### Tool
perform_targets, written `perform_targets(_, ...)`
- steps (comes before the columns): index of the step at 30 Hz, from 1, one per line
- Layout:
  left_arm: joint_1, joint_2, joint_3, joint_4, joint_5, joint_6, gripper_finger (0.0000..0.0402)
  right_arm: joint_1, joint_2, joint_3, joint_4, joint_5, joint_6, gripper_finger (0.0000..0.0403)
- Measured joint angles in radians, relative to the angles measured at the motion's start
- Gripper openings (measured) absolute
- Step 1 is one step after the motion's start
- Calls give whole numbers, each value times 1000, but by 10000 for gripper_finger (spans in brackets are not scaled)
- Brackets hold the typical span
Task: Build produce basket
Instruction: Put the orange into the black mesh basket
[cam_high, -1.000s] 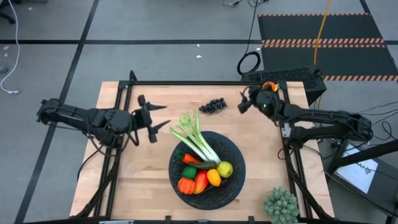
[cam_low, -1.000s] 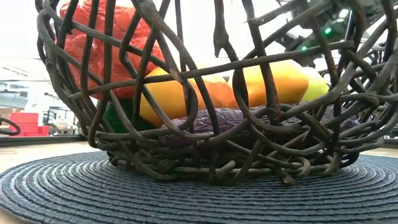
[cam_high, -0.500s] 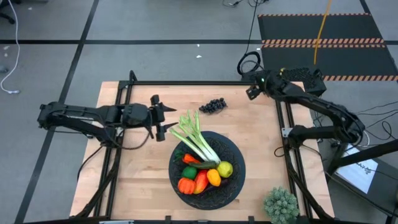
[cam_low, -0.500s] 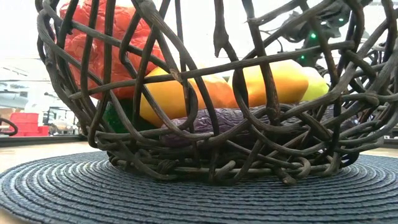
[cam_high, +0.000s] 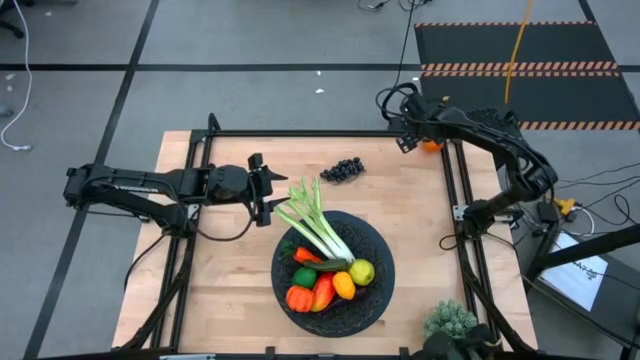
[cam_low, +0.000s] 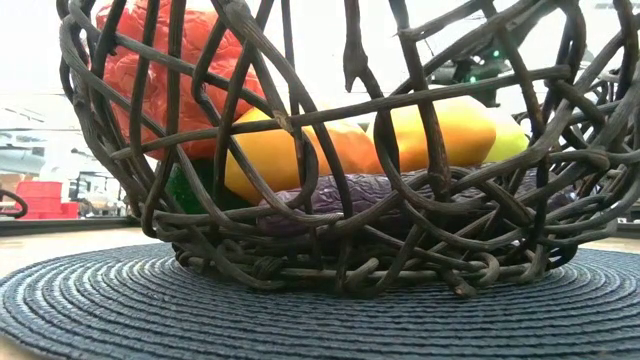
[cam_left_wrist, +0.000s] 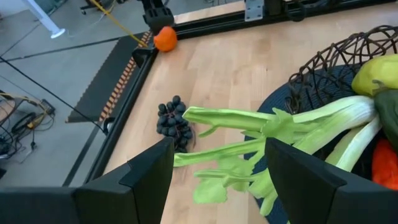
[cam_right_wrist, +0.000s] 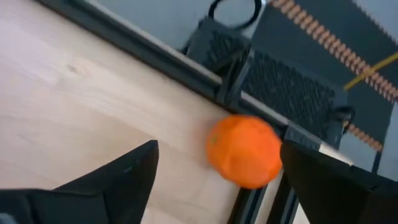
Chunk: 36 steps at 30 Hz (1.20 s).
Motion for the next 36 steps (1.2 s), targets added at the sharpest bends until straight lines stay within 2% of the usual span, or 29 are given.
perform_targets(5,0,0,0,0,0,3,252,-24,48,0,-49,3,33,347)
perform_targets(17,0,0,0,0,0,16,253,-95,125,0,-33,6,0,349)
perform_targets(36,0,0,0,1,-1,12,253,-106,190,0,-41,7,-54,349)
